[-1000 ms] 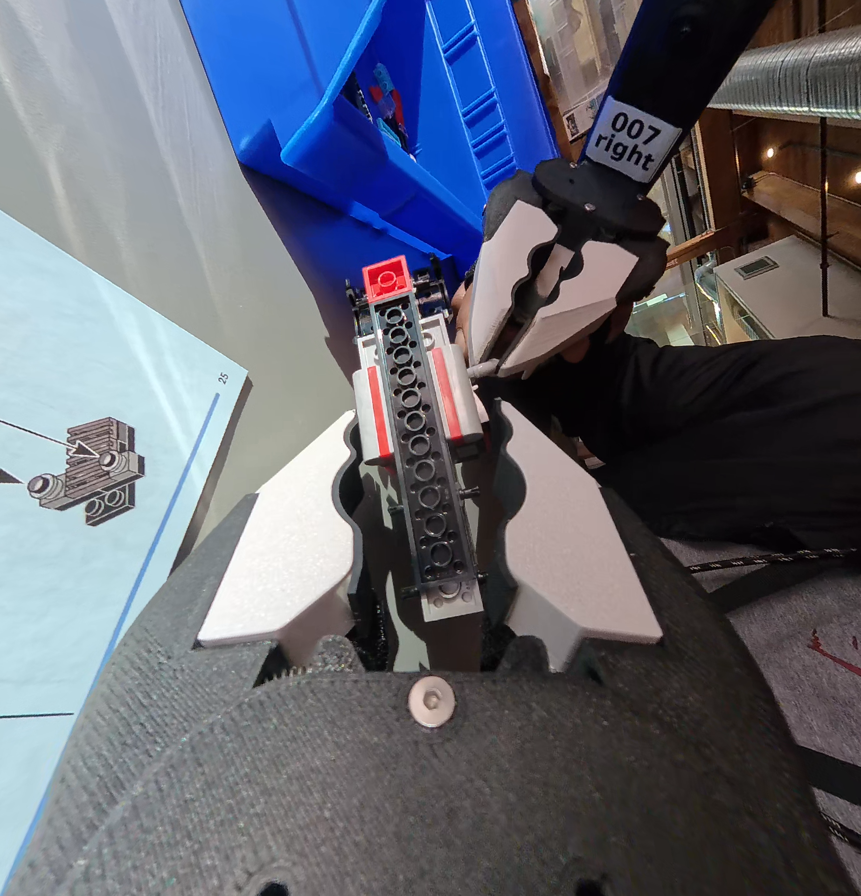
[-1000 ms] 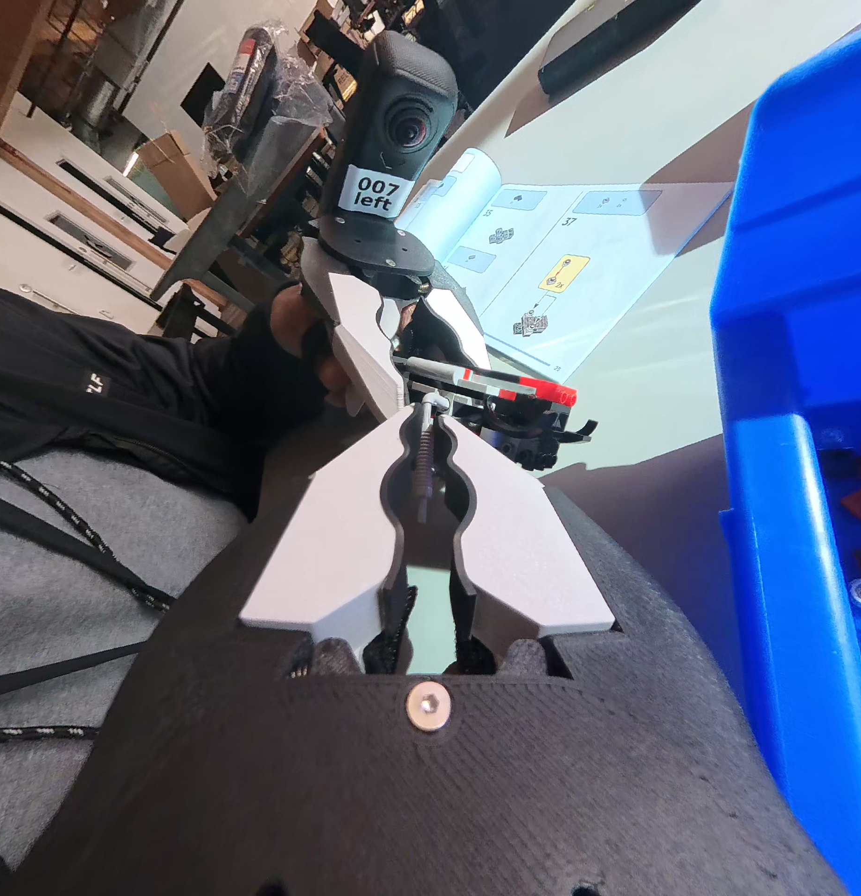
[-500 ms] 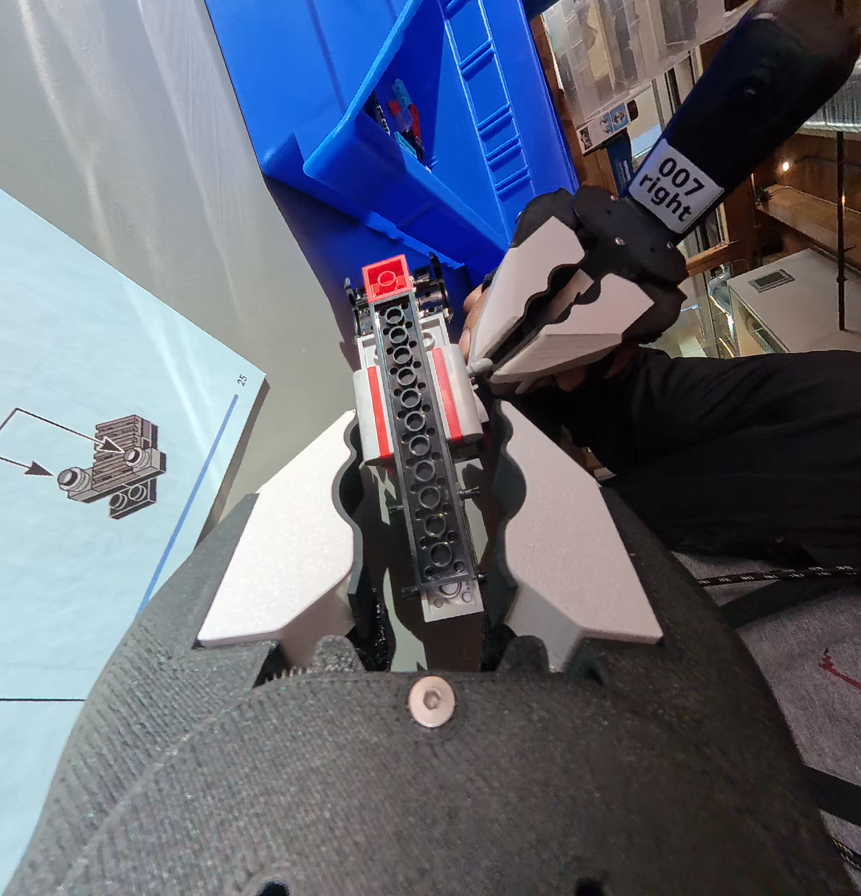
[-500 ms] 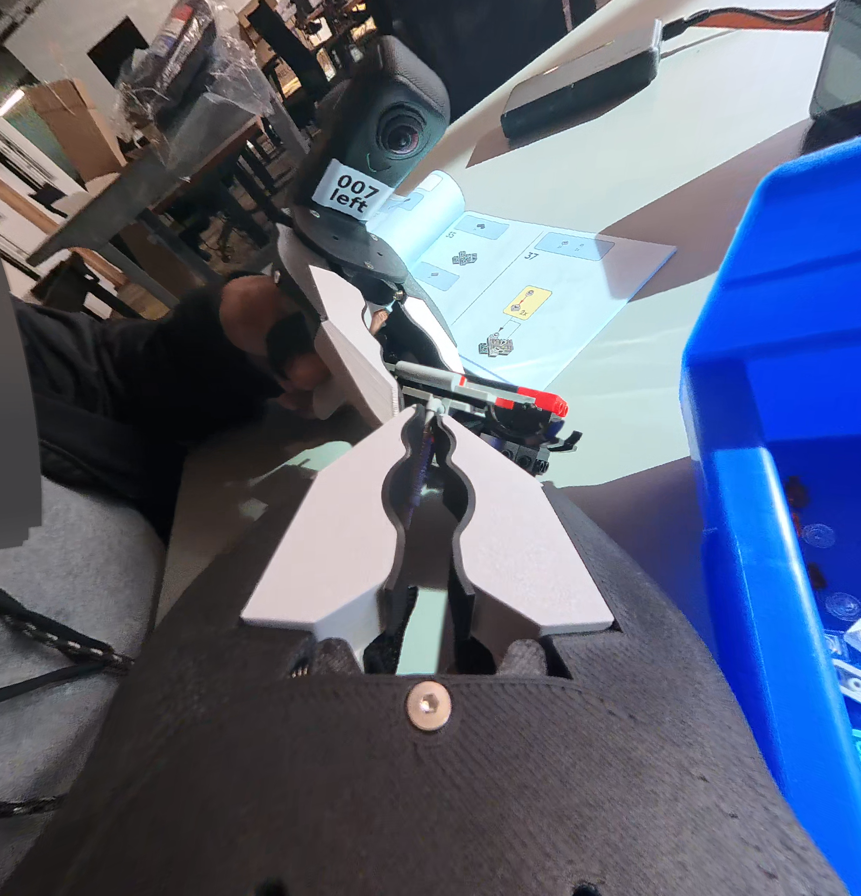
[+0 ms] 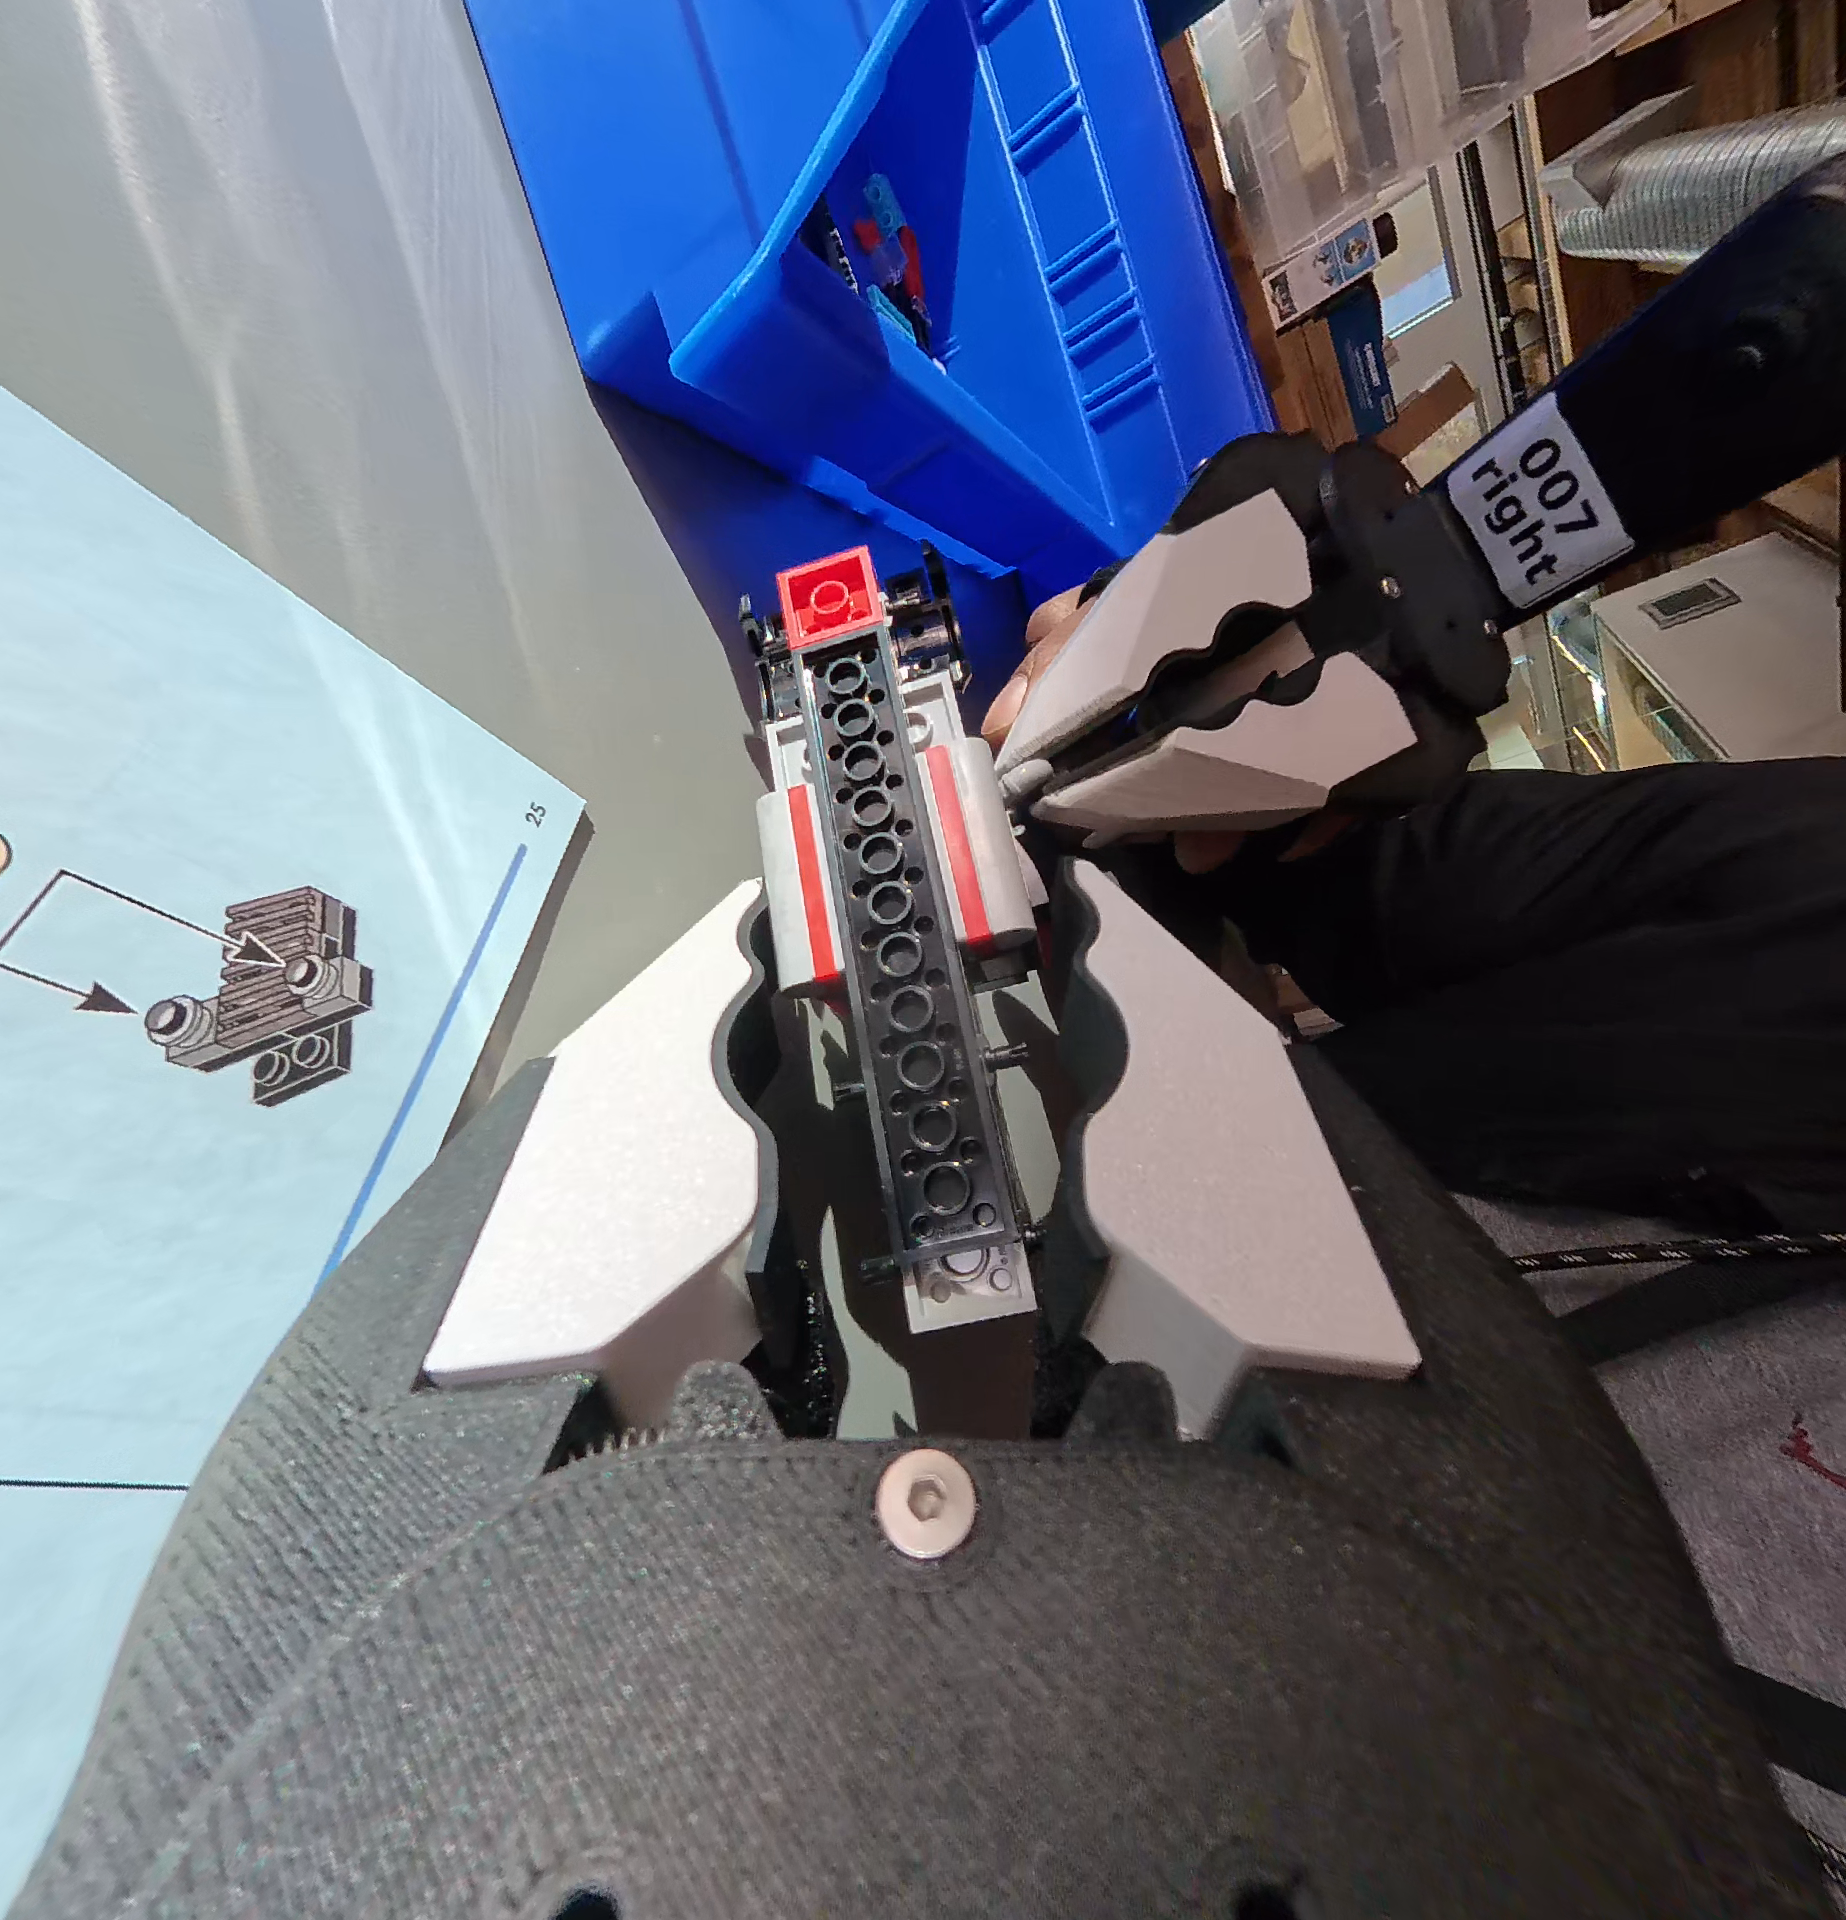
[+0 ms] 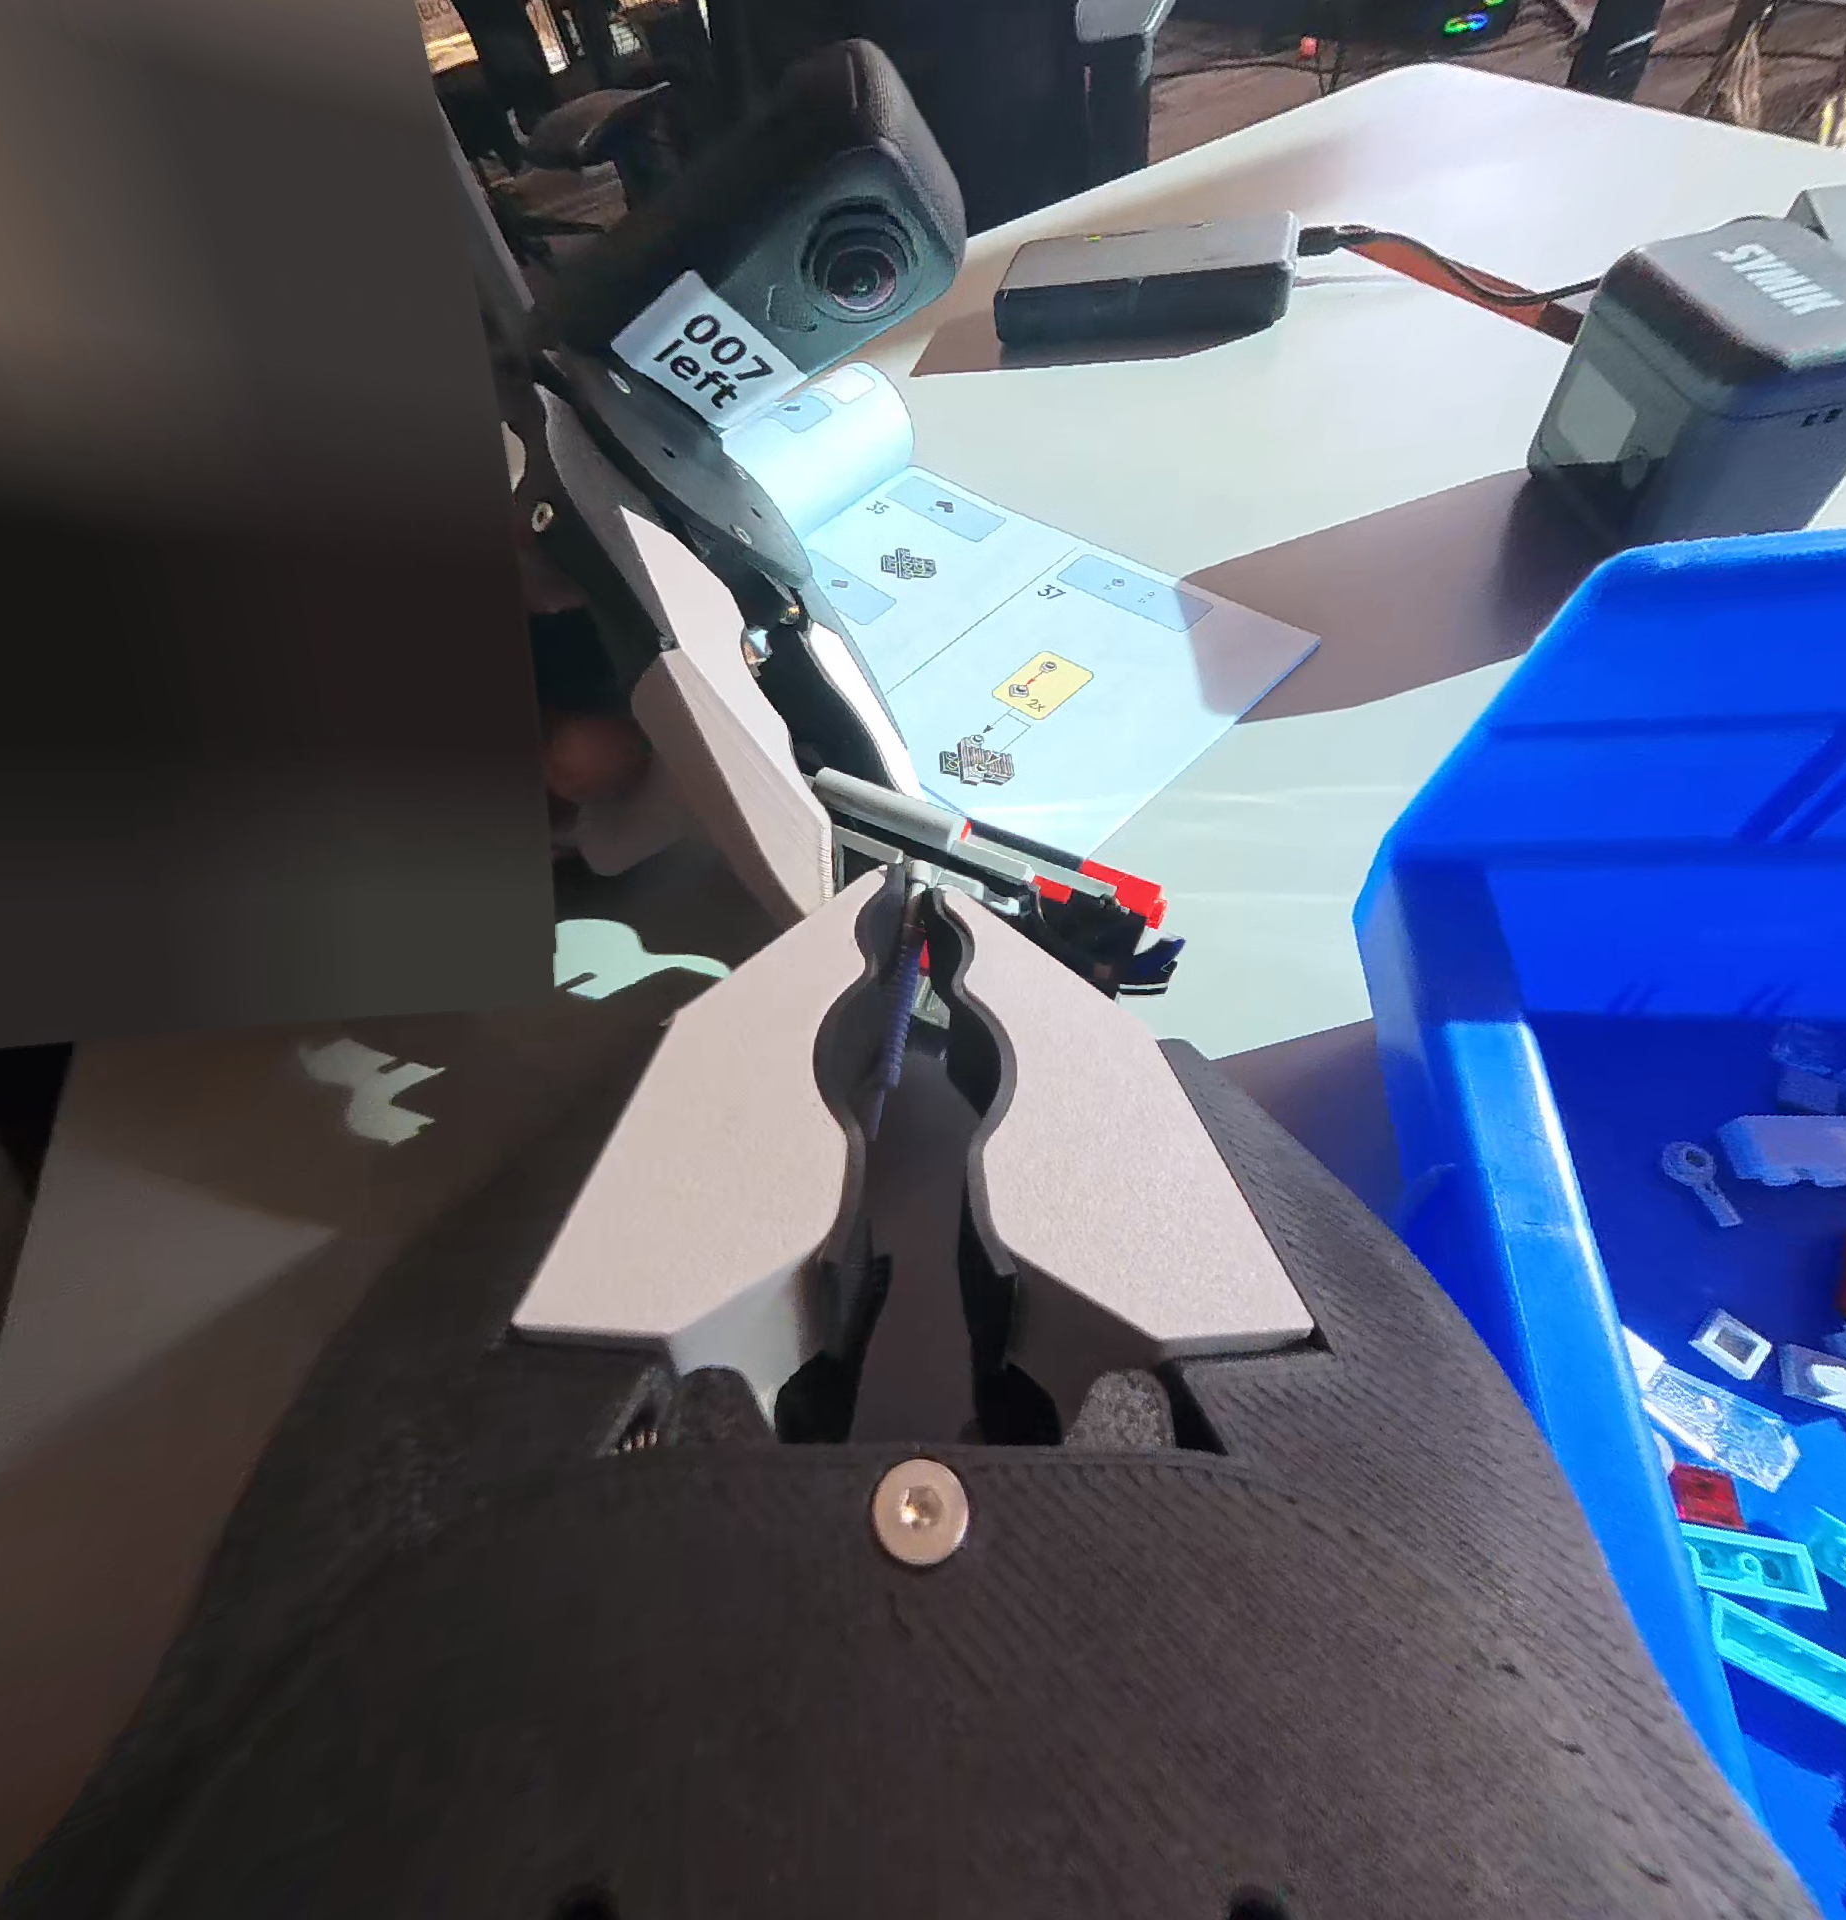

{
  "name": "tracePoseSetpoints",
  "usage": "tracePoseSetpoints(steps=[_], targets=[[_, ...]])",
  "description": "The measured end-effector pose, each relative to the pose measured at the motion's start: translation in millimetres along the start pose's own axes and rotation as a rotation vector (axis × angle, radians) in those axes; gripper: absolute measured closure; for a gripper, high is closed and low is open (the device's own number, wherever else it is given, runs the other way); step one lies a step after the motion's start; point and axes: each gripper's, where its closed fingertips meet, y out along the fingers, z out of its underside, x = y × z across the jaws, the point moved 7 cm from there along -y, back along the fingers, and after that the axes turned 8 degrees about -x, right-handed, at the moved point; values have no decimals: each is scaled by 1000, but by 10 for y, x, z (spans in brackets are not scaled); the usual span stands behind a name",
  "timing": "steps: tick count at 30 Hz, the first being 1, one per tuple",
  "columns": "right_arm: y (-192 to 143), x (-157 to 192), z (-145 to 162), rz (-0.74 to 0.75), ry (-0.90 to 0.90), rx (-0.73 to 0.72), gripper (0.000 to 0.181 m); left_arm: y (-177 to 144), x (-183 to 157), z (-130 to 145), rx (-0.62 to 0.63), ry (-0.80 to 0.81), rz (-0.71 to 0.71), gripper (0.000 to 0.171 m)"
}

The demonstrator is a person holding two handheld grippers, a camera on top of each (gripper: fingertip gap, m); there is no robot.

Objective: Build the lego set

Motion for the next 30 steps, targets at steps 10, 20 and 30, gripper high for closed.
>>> tracePoseSetpoints(steps=[10, 20, 30], targets=[[10, 37, 12, 20, -52, -20, 176, 0, 5, -1, 1, 0, -5, 119], [18, 54, 21, 52, -105, -22, 176, 2, 7, -2, 1, 2, -13, 119], [40, 78, 25, 89, -158, -16, 177, 5, 4, -8, -12, 30, -51, 119]])
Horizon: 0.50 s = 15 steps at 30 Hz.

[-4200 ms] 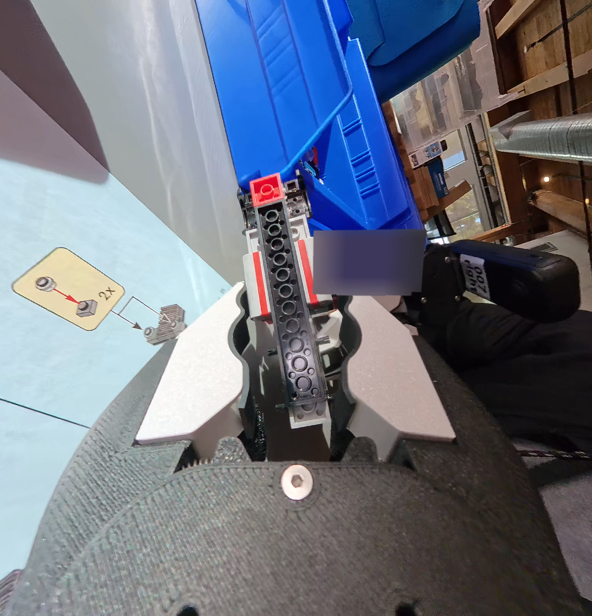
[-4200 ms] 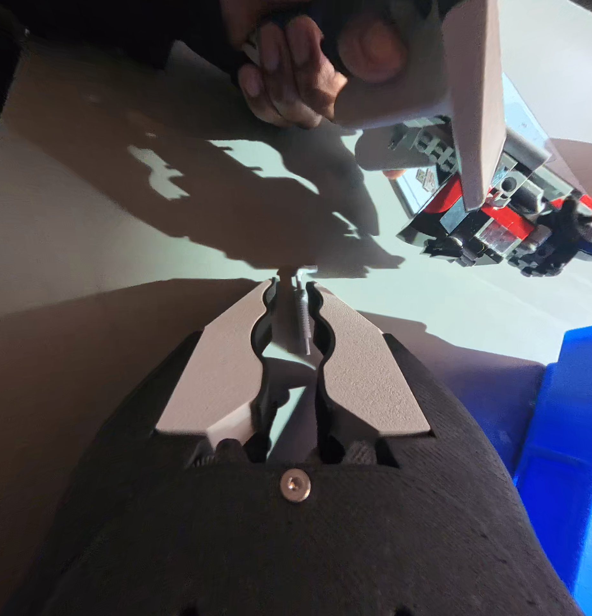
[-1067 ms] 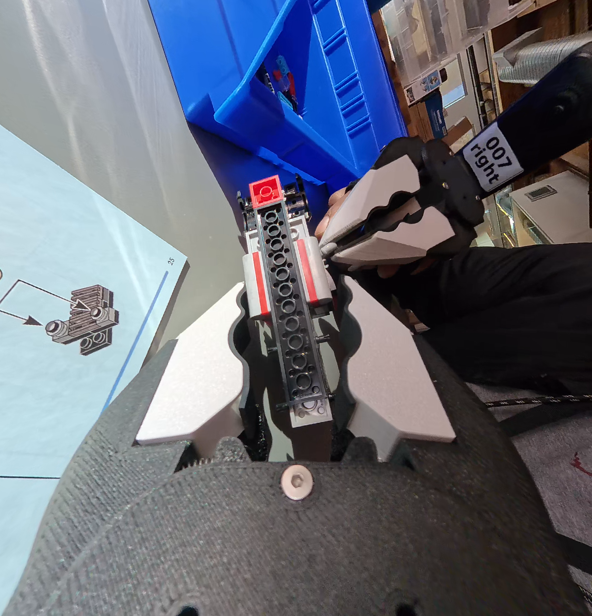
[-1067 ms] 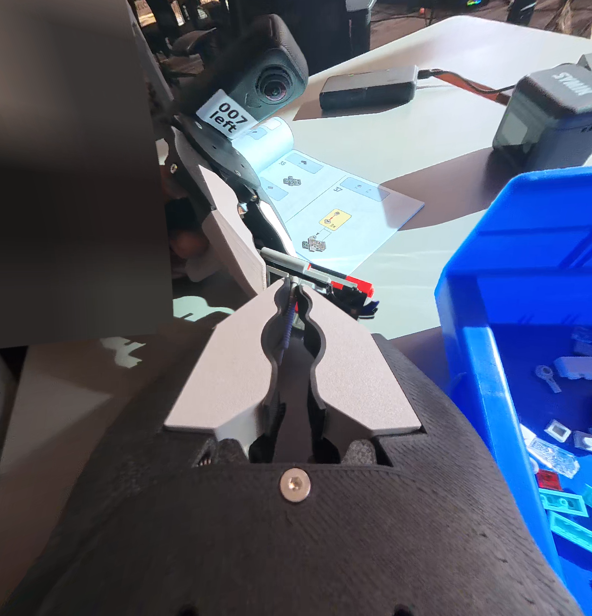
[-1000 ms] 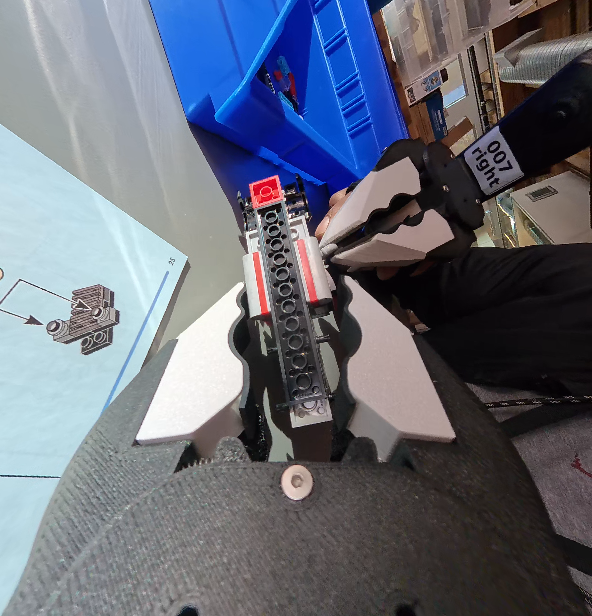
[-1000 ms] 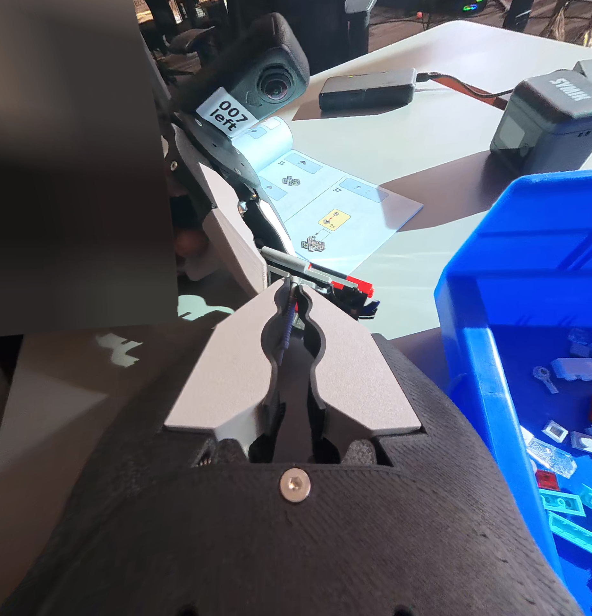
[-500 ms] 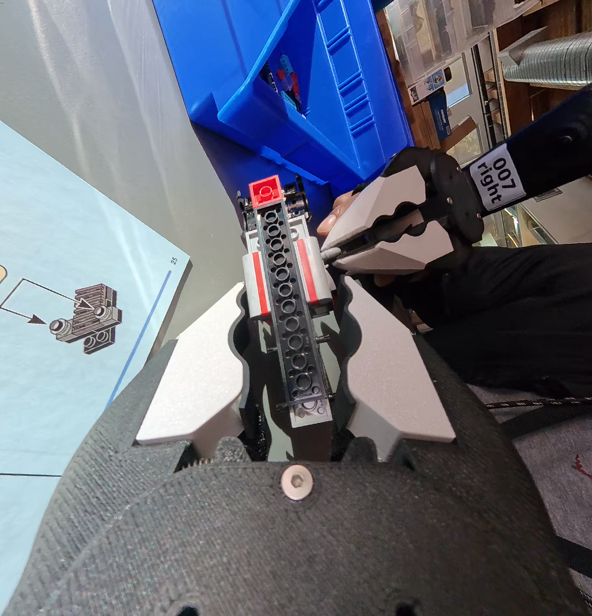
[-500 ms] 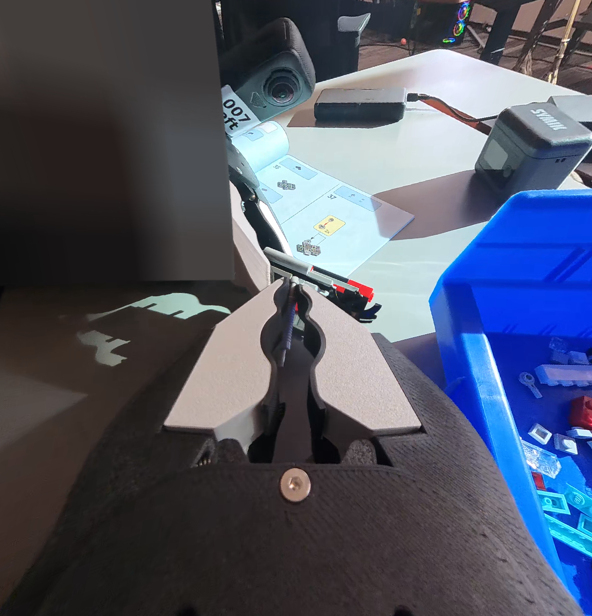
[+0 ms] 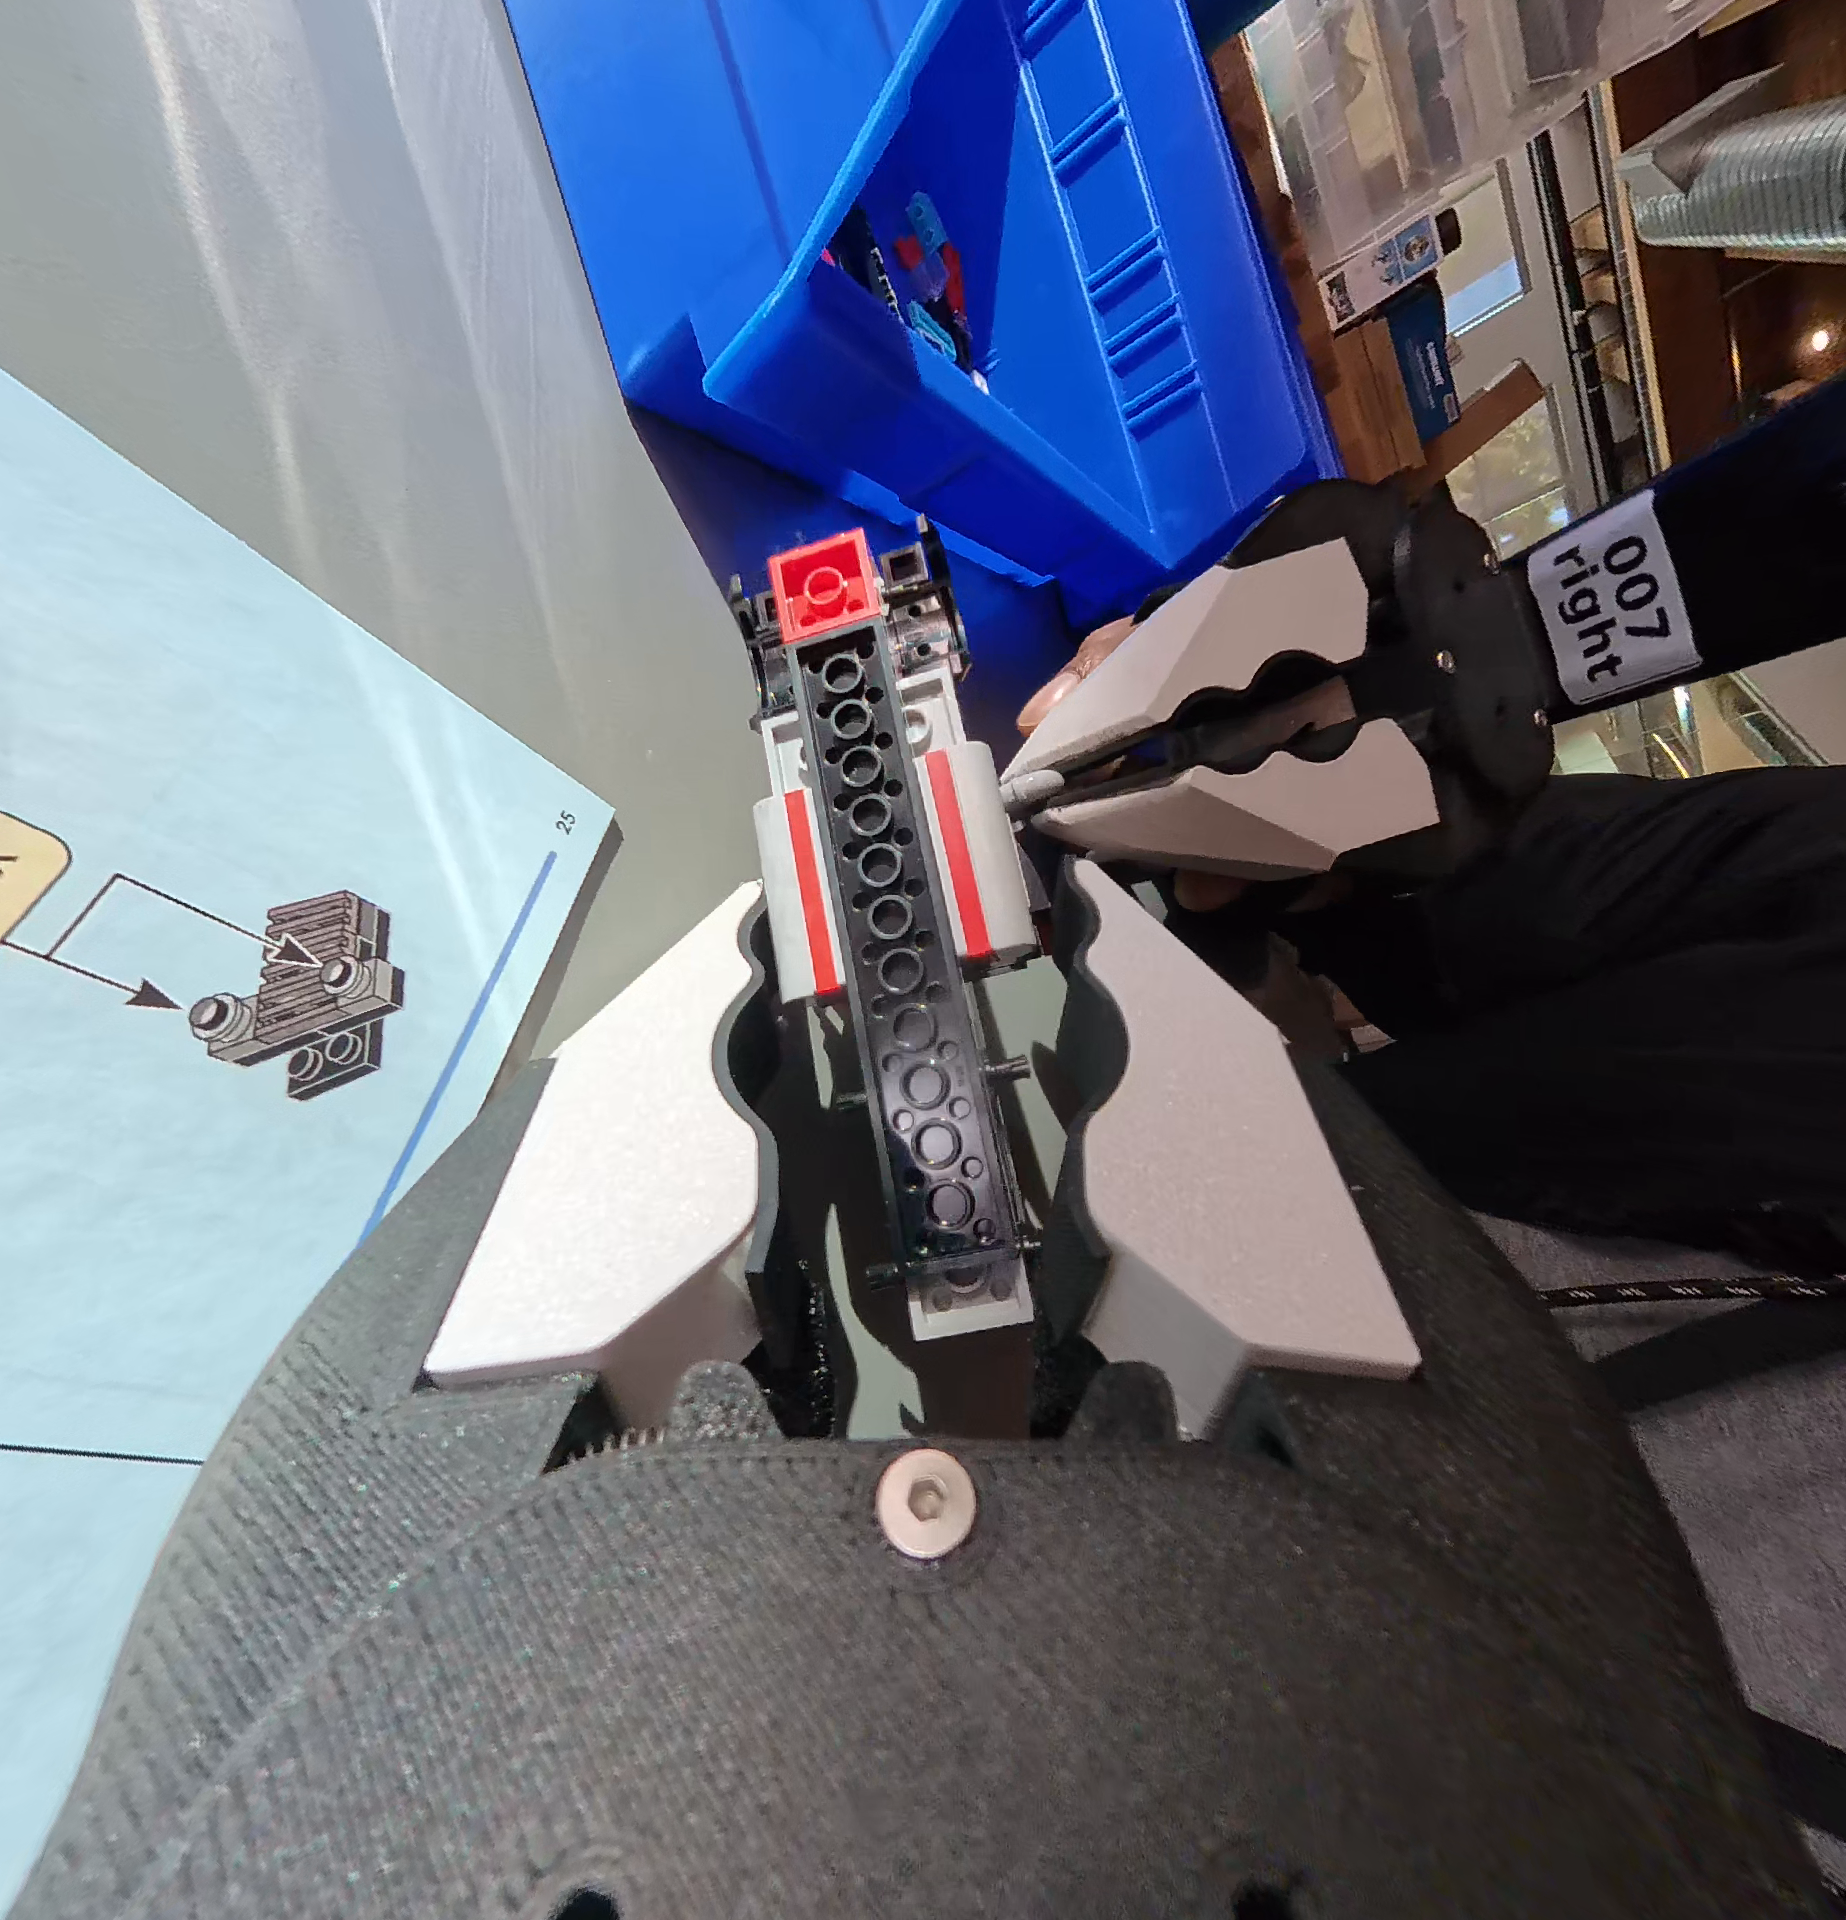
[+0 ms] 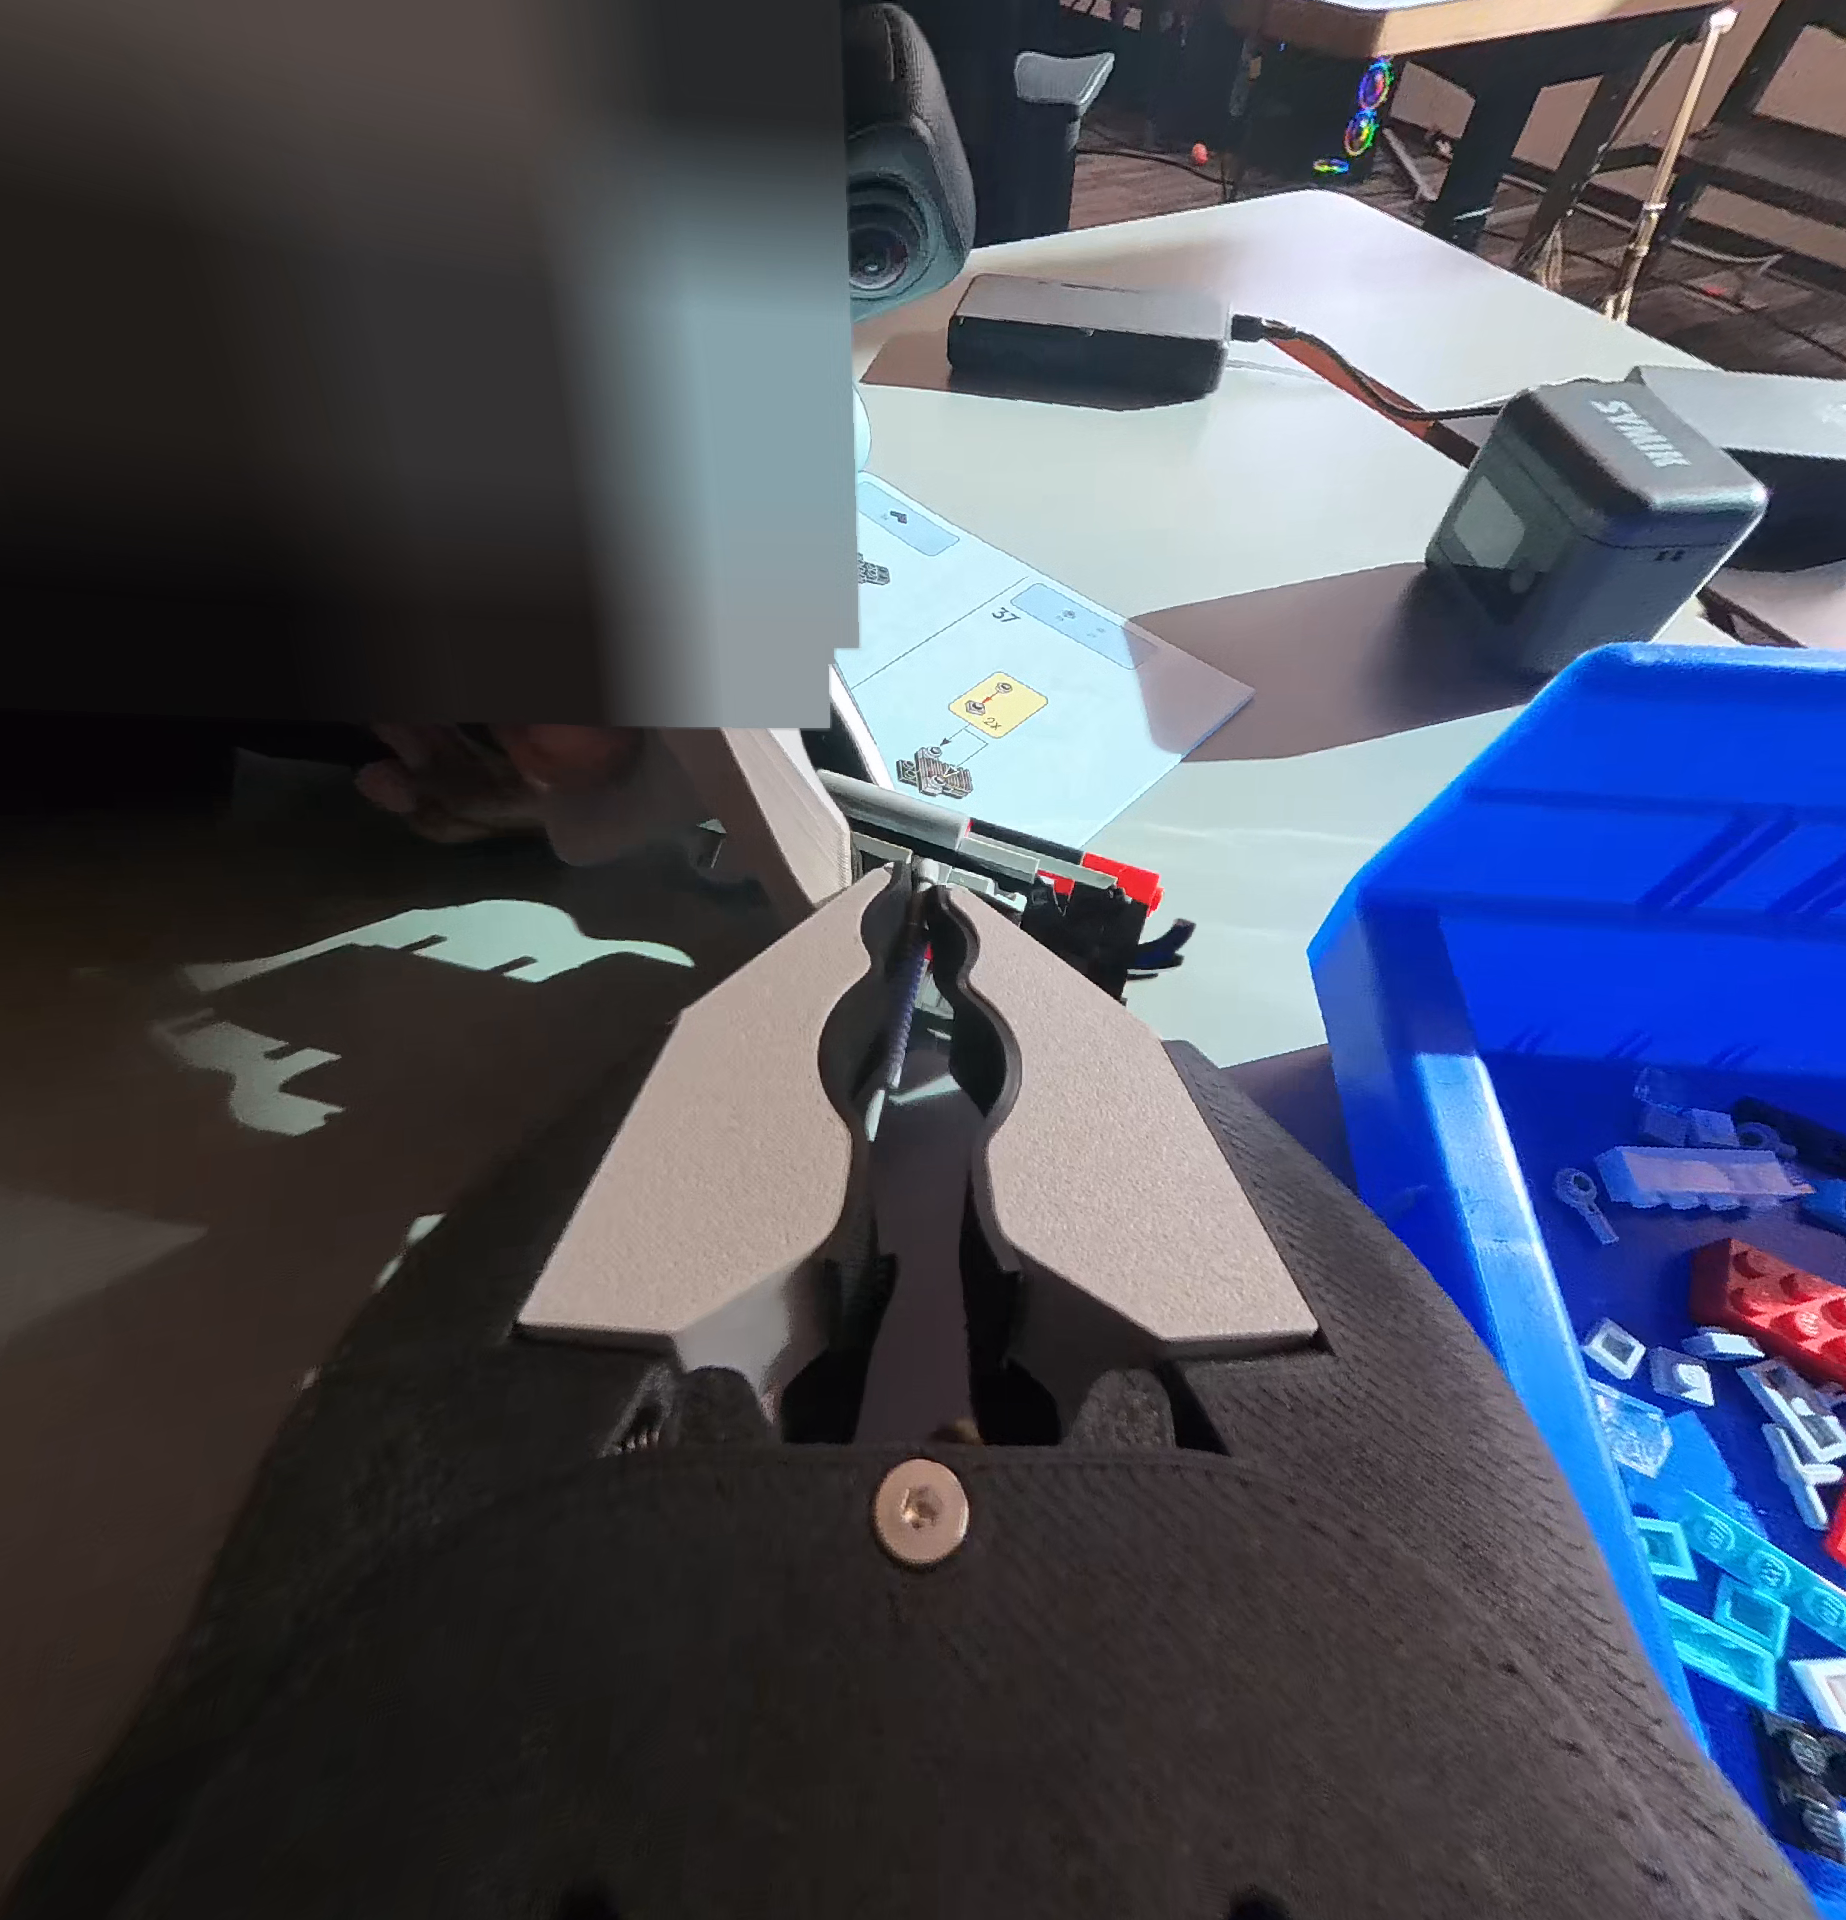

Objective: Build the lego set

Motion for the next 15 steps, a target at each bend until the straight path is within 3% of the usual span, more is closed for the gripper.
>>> tracePoseSetpoints(steps=[15], targets=[[14, 30, 2, 45, -158, 39, 177, 1, -14, -4, -17, 57, -56, 119]])
